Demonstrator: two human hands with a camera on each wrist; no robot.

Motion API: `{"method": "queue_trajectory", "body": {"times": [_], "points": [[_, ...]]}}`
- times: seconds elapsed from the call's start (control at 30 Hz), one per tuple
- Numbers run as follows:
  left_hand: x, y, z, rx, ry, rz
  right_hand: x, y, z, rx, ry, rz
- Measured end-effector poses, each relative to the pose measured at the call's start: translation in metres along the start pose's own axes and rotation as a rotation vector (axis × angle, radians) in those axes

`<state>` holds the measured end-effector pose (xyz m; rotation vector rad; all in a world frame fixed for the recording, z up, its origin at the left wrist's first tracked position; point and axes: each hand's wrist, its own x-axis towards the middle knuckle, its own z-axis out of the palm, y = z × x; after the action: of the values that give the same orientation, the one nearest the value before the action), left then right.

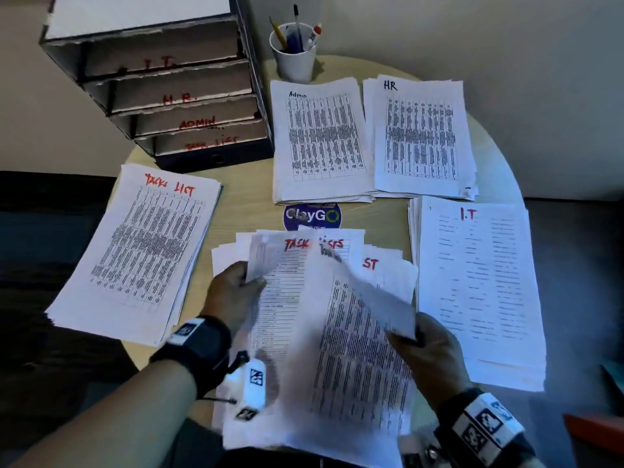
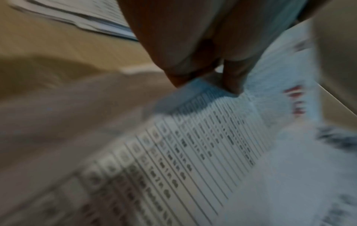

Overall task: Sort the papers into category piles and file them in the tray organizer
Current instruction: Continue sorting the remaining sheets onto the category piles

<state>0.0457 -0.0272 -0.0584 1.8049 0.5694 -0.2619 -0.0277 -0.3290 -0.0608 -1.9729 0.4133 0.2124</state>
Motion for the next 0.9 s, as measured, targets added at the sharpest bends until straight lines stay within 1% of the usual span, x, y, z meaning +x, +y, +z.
{"method": "queue_trajectory", "body": {"times": [0.07,0.1,0.17,0.23,0.3,0.4,0.47,0.53,0.57,0.6,0.67,0.7,0.73,0.77,0.83,0.9], "points": [[-0.01,-0.006,-0.013,-0.089,-0.051,-0.002,-0.002,0.003,-0.011,0.248,-0.131,0.019],[-0.013,-0.009,-0.018,-0.125,-0.085,0.007,-0.003,0.001,-0.015,0.317,-0.185,0.035],[-0.021,-0.01,-0.019,-0.131,-0.218,0.032,-0.004,-0.003,-0.017,0.331,-0.197,0.012],[-0.029,-0.004,-0.012,-0.145,-0.393,0.012,-0.004,-0.002,-0.014,0.318,-0.139,-0.005],[-0.036,0.006,-0.001,-0.197,-0.519,-0.061,-0.002,0.001,-0.011,0.293,-0.073,0.006],[-0.029,0.015,0.008,-0.189,-0.608,-0.133,0.005,0.007,-0.005,0.439,-0.038,0.101],[-0.019,0.018,0.01,-0.118,-0.644,-0.128,0.006,0.007,-0.003,0.5,0.008,0.074],[-0.012,0.023,0.015,-0.017,-0.626,-0.102,0.006,0.005,-0.002,0.487,0.046,0.057],[-0.006,0.024,0.019,0.038,-0.59,-0.088,0.005,0.001,-0.003,0.491,0.043,0.06],[0.0,0.024,0.023,0.117,-0.517,-0.051,0.004,0.0,-0.005,0.496,0.027,0.046],[0.019,0.025,0.028,0.367,-0.28,0.123,0.002,0.002,-0.011,0.529,-0.012,0.029],[0.029,0.028,0.029,0.507,-0.193,0.214,0.0,0.0,-0.014,0.545,-0.022,0.029],[0.04,0.03,0.031,0.625,-0.167,0.28,-0.002,0.002,-0.018,0.569,-0.026,0.028],[0.048,0.034,0.034,0.724,-0.195,0.319,-0.004,0.004,-0.02,0.6,-0.033,0.033],[0.059,0.043,0.044,0.93,-0.283,0.324,-0.009,0.008,-0.023,0.647,-0.047,0.06],[0.065,0.047,0.052,1.057,-0.28,0.313,-0.011,0.014,-0.025,0.644,0.004,0.095]]}}
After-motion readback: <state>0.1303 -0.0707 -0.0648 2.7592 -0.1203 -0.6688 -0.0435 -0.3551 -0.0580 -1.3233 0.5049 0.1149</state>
